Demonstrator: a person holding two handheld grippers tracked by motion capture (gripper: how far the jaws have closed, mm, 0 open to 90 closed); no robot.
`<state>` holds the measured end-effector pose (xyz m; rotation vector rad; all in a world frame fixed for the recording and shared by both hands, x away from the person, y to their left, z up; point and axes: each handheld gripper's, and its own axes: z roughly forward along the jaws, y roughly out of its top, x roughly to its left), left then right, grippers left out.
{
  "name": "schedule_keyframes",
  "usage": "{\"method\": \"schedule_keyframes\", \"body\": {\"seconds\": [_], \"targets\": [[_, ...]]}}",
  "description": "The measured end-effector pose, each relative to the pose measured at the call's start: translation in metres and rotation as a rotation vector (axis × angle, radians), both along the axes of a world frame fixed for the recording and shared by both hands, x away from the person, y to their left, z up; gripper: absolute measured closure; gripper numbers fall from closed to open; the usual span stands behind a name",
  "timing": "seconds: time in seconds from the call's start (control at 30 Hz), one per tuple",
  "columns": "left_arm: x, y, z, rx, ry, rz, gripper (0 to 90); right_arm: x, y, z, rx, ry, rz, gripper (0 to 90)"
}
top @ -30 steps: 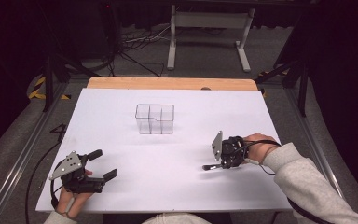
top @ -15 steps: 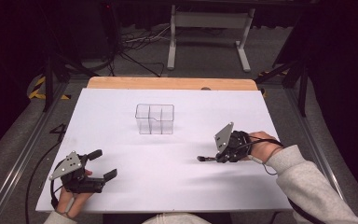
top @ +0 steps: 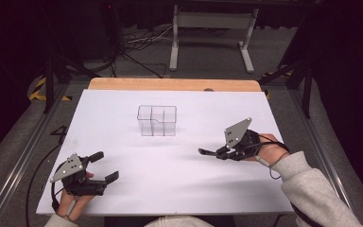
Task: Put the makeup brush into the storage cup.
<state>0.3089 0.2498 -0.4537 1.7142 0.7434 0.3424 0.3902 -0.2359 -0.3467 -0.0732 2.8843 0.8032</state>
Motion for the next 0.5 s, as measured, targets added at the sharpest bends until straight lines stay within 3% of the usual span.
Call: {"method": "schedule_keyframes", "body": {"seconds": [0.07, 0.13, 0.5], "targets": [[0.0, 0.0, 0.0, 0.0, 0.0, -0.001, 4.5, -0.0001, -0.0014, 0.0006, 0.027, -0.004, -0.01, 80.0], [0.0, -0.0002, -0.0002, -0.001, 0.001, -0.001, 4.5, -0.0006, -0.0062, 0.003, 0.112, 0.001, -0.037, 79.9], [0.0003, -0.0003, -0.0003, -0.002, 0.004, -0.002, 4.5, -0.0008, -0.0112, 0.0032, 0.237, -0.013, -0.101, 79.9]]}}
